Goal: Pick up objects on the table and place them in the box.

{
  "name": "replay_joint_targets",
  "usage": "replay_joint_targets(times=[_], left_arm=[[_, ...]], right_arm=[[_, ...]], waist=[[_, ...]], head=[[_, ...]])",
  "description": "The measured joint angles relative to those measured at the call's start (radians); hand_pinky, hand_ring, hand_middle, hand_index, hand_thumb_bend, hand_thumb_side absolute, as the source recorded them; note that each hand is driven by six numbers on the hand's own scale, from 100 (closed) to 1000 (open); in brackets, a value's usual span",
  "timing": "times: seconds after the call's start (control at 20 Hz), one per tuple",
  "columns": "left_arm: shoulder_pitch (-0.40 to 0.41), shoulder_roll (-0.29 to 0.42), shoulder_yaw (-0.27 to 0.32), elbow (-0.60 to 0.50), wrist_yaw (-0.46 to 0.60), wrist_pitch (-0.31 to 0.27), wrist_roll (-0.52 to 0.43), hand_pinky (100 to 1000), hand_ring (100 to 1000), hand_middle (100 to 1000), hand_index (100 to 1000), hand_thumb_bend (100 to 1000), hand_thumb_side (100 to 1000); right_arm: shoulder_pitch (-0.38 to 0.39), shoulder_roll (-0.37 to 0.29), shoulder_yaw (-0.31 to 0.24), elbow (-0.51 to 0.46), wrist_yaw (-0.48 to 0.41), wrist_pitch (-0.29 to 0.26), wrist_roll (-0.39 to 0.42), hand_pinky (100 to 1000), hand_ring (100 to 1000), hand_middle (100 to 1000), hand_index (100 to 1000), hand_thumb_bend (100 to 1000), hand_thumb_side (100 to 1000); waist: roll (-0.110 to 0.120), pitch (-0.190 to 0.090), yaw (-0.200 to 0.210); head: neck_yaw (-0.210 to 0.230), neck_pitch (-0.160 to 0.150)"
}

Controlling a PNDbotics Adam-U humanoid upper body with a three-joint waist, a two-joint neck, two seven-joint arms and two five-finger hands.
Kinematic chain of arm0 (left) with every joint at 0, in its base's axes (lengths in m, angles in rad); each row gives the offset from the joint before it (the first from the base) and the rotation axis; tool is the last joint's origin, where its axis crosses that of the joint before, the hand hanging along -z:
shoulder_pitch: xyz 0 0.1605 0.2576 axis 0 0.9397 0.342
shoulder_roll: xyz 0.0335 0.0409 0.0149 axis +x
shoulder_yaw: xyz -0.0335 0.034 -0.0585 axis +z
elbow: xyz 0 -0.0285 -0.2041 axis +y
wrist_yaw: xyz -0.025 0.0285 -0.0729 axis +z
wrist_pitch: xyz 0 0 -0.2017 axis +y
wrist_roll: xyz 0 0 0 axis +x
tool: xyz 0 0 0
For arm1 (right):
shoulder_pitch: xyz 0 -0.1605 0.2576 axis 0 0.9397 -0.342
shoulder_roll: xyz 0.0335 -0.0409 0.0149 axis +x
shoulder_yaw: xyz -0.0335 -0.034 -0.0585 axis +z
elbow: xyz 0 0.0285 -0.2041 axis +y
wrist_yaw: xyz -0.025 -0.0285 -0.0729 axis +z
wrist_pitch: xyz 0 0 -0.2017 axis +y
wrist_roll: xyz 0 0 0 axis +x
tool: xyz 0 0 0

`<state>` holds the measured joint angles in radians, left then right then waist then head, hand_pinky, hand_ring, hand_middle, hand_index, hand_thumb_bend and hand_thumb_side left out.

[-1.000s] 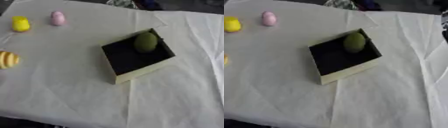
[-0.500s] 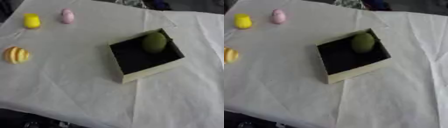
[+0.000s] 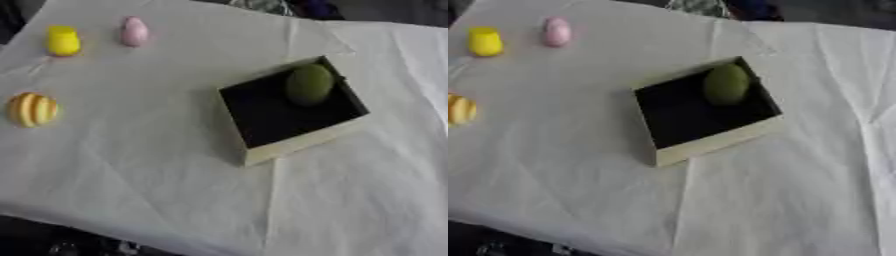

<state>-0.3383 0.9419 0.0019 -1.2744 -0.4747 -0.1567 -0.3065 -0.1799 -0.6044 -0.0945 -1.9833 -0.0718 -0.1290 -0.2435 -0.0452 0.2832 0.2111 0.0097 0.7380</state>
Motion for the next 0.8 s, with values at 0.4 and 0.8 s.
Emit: replay_joint_targets(times=[0.4, 0.8], left_arm=[[-0.092, -0.046, -0.045, 0.087, -0.002, -0.029, -0.026, 813, 840, 782, 863, 439, 100], [-0.18, -0.099, -0.086, 0.185, -0.039, -0.054, -0.051, 774, 809, 730, 838, 408, 100]], right_arm=[[-0.006, 0.001, 0.006, 0.0, -0.001, 0.005, 0.007, 905, 758, 701, 784, 100, 666], [-0.013, 0.003, 0.009, 0.0, -0.004, 0.006, 0.014, 906, 757, 699, 780, 100, 668]], waist=[[0.0, 0.0, -0.003], [0.0, 0.0, -0.007]], head=[[-0.022, -0.001], [-0.023, -0.001]])
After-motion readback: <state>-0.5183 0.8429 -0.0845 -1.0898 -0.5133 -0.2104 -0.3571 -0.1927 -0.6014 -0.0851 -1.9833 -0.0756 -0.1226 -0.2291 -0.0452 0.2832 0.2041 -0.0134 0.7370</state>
